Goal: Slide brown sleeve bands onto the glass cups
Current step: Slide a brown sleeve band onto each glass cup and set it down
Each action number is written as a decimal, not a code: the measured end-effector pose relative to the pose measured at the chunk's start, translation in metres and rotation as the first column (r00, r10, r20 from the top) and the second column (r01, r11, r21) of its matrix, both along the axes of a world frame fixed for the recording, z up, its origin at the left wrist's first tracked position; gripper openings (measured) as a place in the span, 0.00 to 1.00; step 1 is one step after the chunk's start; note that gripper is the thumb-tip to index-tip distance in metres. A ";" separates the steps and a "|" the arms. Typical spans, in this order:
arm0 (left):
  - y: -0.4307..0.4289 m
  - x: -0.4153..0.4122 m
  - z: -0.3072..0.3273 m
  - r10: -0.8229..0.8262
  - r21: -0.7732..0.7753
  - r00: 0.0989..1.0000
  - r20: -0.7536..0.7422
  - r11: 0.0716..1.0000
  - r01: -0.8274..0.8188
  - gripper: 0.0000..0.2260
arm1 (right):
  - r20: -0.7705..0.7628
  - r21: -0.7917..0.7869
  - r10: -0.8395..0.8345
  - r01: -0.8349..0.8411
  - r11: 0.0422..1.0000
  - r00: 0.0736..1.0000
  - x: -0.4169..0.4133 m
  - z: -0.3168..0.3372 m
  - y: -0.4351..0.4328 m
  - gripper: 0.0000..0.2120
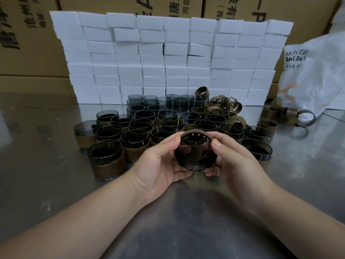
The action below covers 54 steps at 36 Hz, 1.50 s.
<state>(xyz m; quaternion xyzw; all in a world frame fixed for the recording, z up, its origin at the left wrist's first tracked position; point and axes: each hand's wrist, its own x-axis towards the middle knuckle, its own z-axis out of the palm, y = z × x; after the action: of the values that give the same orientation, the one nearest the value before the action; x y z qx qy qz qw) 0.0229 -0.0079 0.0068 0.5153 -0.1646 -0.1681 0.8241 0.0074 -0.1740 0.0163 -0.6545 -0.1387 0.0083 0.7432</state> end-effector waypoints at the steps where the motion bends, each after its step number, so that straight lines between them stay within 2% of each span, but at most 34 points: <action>1: 0.000 0.000 0.000 0.003 0.003 1.000 0.002 1.000 -0.003 0.17 | 0.001 0.002 -0.001 0.001 1.000 1.000 0.000 0.000 0.000 0.23; 7: -0.001 -0.001 0.001 -0.001 0.013 1.000 0.010 1.000 0.001 0.23 | 0.012 -0.012 -0.010 0.010 1.000 1.000 0.002 -0.001 -0.002 0.22; 10: -0.005 -0.005 0.002 -0.014 0.005 0.999 0.046 1.000 0.014 0.22 | 0.056 -0.059 -0.052 0.055 0.997 0.997 0.001 -0.003 -0.001 0.19; 13: -0.011 -0.010 0.002 0.052 -0.059 0.997 0.061 0.997 -0.048 0.26 | 0.130 -0.128 -0.034 0.050 0.990 0.991 0.000 -0.007 0.003 0.18; 15: -0.014 -0.012 0.002 0.126 -0.060 0.988 0.084 0.991 -0.122 0.26 | 0.171 -0.190 -0.015 0.047 0.981 0.985 -0.001 -0.009 0.006 0.19; 18: -0.017 -0.014 -0.002 0.255 0.020 0.956 0.147 0.965 -0.260 0.22 | 0.198 -0.196 0.015 0.025 0.980 0.980 -0.003 -0.008 0.007 0.20; 20: -0.017 -0.014 -0.005 0.315 0.118 0.915 0.253 0.928 -0.352 0.15 | 0.199 -0.225 0.029 0.017 0.974 0.980 -0.005 -0.006 0.008 0.23; 25: -0.016 -0.016 -0.006 0.333 0.236 0.839 0.430 0.856 -0.461 0.20 | 0.264 -0.368 0.091 0.013 0.930 0.960 -0.005 -0.007 0.008 0.30; 29: -0.016 -0.018 -0.006 0.298 0.294 0.764 0.572 0.796 -0.530 0.21 | 0.240 -0.277 0.075 -0.006 0.961 0.968 -0.001 -0.011 0.008 0.23; 33: -0.017 -0.021 -0.007 0.211 0.363 0.686 0.696 0.721 -0.591 0.20 | 0.232 -0.184 -0.047 0.092 0.979 0.971 0.001 -0.012 0.008 0.10; 36: -0.018 -0.024 -0.007 0.165 0.393 0.654 0.738 0.683 -0.616 0.20 | 0.267 -0.138 -0.109 0.149 0.979 0.958 -0.002 -0.011 0.008 0.11; 41: -0.019 -0.025 -0.005 0.155 0.397 0.639 0.753 0.668 -0.629 0.20 | 0.242 -0.150 -0.128 0.168 0.974 0.962 -0.003 -0.009 0.009 0.11; 46: -0.020 -0.024 -0.004 0.154 0.391 0.647 0.747 0.686 -0.614 0.21 | 0.251 -0.190 -0.140 0.191 0.963 0.958 -0.004 -0.008 0.009 0.12; 54: -0.017 -0.023 -0.005 0.142 0.369 0.614 0.776 0.688 -0.625 0.16 | 0.303 -0.212 -0.145 0.215 0.953 0.942 -0.006 -0.008 0.009 0.14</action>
<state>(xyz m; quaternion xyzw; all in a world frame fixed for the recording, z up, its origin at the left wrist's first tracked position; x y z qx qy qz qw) 0.0003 -0.0253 0.0022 0.7983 -0.2751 0.1878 0.5018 0.0015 -0.1653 0.0085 -0.7446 -0.1809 -0.1374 0.6277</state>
